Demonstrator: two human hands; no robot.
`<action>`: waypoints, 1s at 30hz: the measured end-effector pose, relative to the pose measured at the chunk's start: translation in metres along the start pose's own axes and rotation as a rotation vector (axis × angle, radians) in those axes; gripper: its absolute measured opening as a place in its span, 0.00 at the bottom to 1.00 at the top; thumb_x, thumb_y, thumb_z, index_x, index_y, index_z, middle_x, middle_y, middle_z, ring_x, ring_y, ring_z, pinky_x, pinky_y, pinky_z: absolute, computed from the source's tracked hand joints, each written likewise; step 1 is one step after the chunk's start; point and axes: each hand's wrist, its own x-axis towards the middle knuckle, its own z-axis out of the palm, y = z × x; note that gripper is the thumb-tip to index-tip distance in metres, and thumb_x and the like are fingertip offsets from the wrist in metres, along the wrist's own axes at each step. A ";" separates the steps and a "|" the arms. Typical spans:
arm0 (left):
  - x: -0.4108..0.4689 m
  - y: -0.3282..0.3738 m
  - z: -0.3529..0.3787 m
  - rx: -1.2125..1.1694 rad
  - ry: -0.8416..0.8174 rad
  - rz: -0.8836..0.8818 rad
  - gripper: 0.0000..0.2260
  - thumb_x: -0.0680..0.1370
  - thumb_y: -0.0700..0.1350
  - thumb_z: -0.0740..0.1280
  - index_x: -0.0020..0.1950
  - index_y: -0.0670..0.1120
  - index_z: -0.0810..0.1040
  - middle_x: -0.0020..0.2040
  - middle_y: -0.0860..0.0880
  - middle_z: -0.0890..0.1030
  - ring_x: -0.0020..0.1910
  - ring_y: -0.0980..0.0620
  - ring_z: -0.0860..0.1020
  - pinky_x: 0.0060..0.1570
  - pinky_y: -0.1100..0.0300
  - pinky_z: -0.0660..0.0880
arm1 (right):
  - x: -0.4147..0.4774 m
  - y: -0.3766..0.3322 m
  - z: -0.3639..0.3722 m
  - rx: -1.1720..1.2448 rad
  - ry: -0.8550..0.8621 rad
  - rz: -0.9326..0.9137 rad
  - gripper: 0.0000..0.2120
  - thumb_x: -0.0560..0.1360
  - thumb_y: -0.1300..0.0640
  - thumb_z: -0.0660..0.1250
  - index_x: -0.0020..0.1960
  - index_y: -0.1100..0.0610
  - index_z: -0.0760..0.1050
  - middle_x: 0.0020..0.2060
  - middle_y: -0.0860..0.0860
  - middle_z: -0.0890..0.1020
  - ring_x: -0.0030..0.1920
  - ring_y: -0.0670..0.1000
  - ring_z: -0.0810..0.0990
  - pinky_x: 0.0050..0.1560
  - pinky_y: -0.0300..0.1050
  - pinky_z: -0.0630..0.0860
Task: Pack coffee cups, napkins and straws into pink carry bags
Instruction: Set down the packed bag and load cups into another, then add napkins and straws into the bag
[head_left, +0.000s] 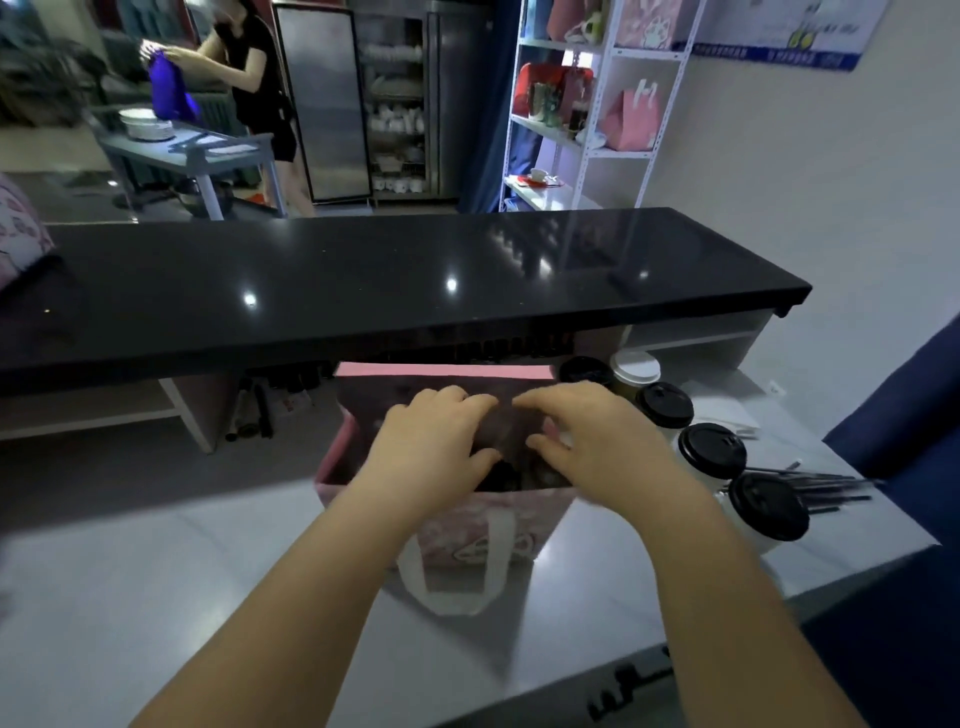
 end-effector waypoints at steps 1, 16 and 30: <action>0.003 0.017 0.002 -0.007 0.014 0.006 0.24 0.78 0.56 0.64 0.73 0.55 0.66 0.63 0.52 0.74 0.61 0.48 0.72 0.58 0.48 0.72 | -0.010 0.009 -0.009 0.017 0.042 -0.001 0.17 0.75 0.55 0.70 0.63 0.49 0.77 0.56 0.46 0.81 0.59 0.49 0.75 0.59 0.48 0.73; 0.031 0.315 0.153 -0.083 -0.174 0.252 0.21 0.77 0.54 0.63 0.70 0.58 0.69 0.65 0.55 0.73 0.66 0.49 0.68 0.60 0.51 0.65 | -0.258 0.241 -0.070 0.084 0.000 0.458 0.18 0.75 0.56 0.70 0.63 0.45 0.76 0.59 0.40 0.77 0.62 0.42 0.67 0.60 0.43 0.71; 0.092 0.410 0.225 -0.050 -0.342 0.271 0.22 0.78 0.55 0.63 0.72 0.57 0.68 0.68 0.54 0.72 0.68 0.48 0.66 0.63 0.50 0.65 | -0.301 0.367 -0.056 0.165 -0.043 0.590 0.14 0.76 0.57 0.67 0.60 0.50 0.78 0.57 0.42 0.79 0.62 0.46 0.69 0.60 0.44 0.69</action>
